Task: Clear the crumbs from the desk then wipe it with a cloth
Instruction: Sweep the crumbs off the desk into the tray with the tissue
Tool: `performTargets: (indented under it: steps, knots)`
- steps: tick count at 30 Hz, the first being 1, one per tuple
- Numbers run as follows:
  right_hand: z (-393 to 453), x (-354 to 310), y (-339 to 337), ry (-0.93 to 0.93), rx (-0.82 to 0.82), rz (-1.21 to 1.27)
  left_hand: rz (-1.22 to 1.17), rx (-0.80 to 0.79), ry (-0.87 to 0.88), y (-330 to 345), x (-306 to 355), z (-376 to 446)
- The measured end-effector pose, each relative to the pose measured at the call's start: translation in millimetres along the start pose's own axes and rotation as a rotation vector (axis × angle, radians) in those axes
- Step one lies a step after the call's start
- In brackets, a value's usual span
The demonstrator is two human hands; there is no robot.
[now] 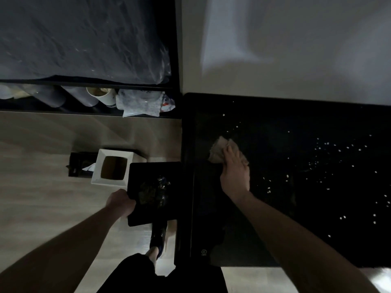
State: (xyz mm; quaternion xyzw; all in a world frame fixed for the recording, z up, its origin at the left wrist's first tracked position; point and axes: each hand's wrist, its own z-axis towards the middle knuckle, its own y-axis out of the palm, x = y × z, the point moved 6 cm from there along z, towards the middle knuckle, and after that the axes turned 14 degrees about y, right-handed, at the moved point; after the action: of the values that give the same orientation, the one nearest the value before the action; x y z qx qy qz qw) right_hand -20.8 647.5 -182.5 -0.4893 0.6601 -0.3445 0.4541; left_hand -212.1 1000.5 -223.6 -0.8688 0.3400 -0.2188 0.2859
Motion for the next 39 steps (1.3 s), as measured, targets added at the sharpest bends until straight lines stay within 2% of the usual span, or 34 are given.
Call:
performTargets:
  steps: [4, 7, 11, 15, 19, 22, 26, 30, 32, 34, 37, 39]
  knots:
    - [-62, -58, 27, -0.128, -0.073, 0.167, -0.006, 0.002, 0.011, -6, 3, -2]
    - [-108, -100, 54, -0.180, -0.190, 0.312, -0.009, 0.008, 0.019, -10, 4, -4]
    - [-134, -117, 57, -0.061, -0.352, 0.468, -0.017, 0.007, 0.009, -18, 4, -10]
    - [-104, -100, 17, 0.002, -0.257, 0.609, -0.016, 0.019, -0.007, -26, 2, -11]
    - [-32, -51, -38, 0.057, -0.024, 0.664, -0.003, 0.033, -0.007, -31, 4, -6]
    - [23, -17, -75, 0.116, 0.091, 0.636, -0.001, 0.049, -0.025, -33, 4, -1]
    - [96, 16, -99, 0.179, 0.150, 0.481, -0.008, 0.044, -0.032, -31, 4, 7]
    - [141, 23, -76, 0.110, 0.016, 0.229, -0.009, 0.037, -0.036, -29, 10, 13]
    - [142, 20, -58, 0.145, -0.056, 0.030, -0.014, 0.036, -0.033, -27, 10, 15]
    - [128, 9, -42, 0.154, -0.031, -0.040, -0.022, 0.032, -0.035, -25, 10, 17]
    - [81, -26, -22, -0.033, 0.098, 0.019, -0.034, 0.026, -0.033, -24, 10, 18]
    - [40, -55, -2, -0.150, 0.082, 0.159, -0.038, 0.023, -0.031, -25, 11, 17]
